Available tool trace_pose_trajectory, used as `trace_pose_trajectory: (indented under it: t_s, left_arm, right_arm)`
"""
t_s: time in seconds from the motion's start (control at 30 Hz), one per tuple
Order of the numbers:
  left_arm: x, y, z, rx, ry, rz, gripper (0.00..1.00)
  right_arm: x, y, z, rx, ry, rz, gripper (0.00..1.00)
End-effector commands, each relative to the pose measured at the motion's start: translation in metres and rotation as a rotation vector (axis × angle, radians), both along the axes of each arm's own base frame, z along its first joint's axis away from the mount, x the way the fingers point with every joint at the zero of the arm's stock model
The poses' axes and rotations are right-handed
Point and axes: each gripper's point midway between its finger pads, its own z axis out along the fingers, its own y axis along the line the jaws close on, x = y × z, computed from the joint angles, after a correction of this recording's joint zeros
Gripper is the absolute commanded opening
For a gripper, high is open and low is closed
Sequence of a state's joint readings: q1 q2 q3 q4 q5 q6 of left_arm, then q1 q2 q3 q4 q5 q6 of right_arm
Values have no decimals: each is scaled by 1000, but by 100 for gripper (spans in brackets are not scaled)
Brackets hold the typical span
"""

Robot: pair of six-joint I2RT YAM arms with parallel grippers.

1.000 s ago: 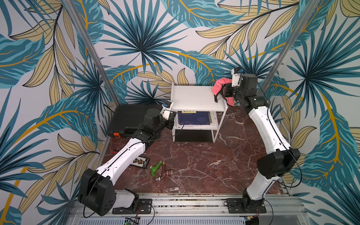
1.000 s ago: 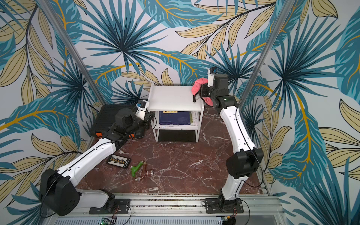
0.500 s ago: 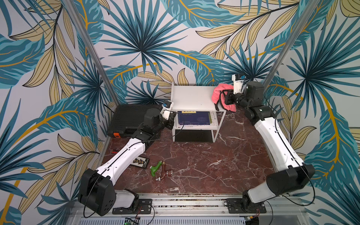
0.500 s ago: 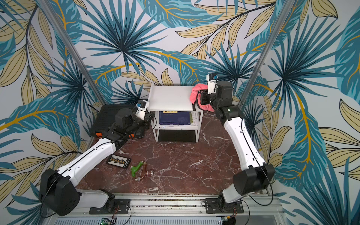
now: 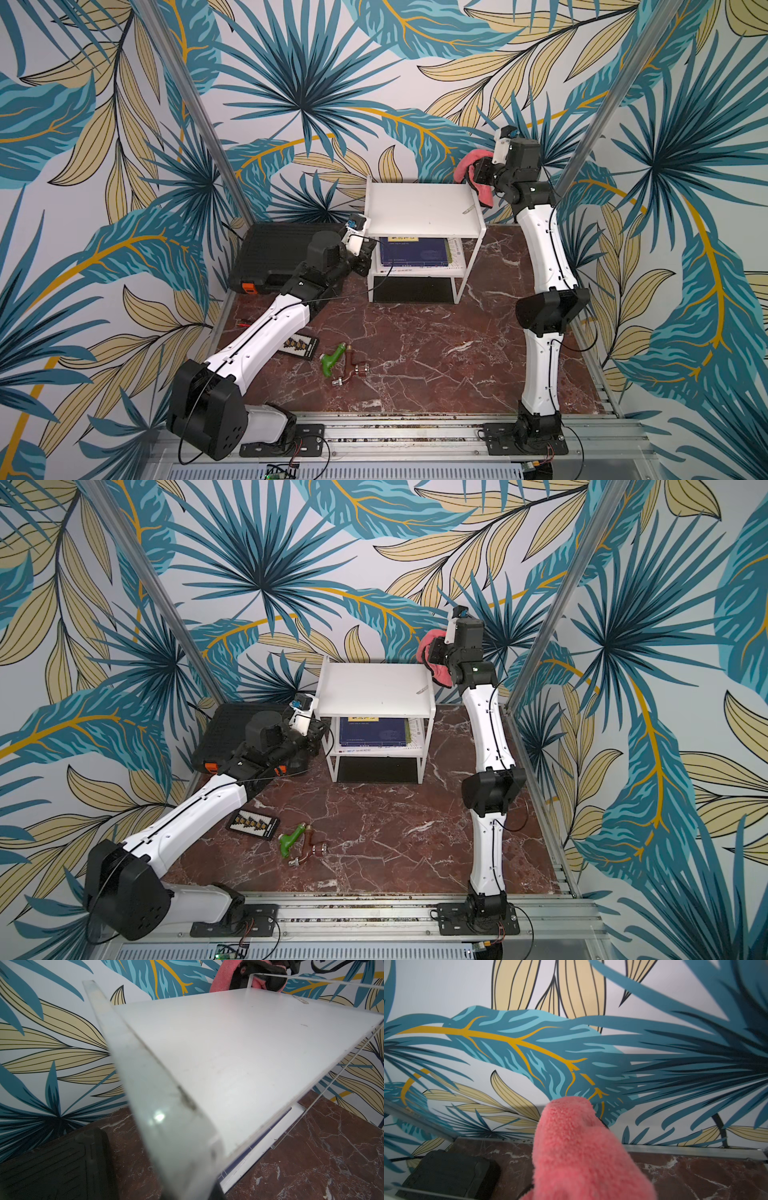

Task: Wipe the bookshelf clean with a cloth
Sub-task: Hold the shelf at the center of the board.

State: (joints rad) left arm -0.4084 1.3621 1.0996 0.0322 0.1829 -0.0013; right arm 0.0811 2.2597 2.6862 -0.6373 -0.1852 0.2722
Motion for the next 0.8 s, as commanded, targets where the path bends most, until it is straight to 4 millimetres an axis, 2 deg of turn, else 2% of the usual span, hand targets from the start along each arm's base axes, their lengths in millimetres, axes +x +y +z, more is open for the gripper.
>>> trace_pose_trajectory:
  t_s: [0.0,0.1,0.17,0.23,0.37,0.43,0.6,0.77]
  left_arm:
    - [12,21,-17,5,63,94,0]
    - [11,20,-17,-1,64,89,0]
    - [11,19,-17,-5,60,87,0]
    - [12,20,-18,-9,58,89,0]
    - [11,18,-21,-11,62,81,0]
    - [10,18,-21,-9,62,78,0]
    - [9,22,-22,3,56,91,0]
    - [7,24,-23,-7,53,100,0]
  right_arm:
    - [-36,49,31,103,-21,283,0]
    - [-57,52,55,86,-59,326,0]
    - [-63,42,55,61,-32,269,0]
    - [-63,21,47,13,8,154,0]
    - [-46,-23,19,-109,69,-87,0]
    - [-37,-23,14,-109,58,-77,0]
    - [-16,-13,25,-108,-50,-14,0]
    - [-17,-25,21,-131,-52,-4,0]
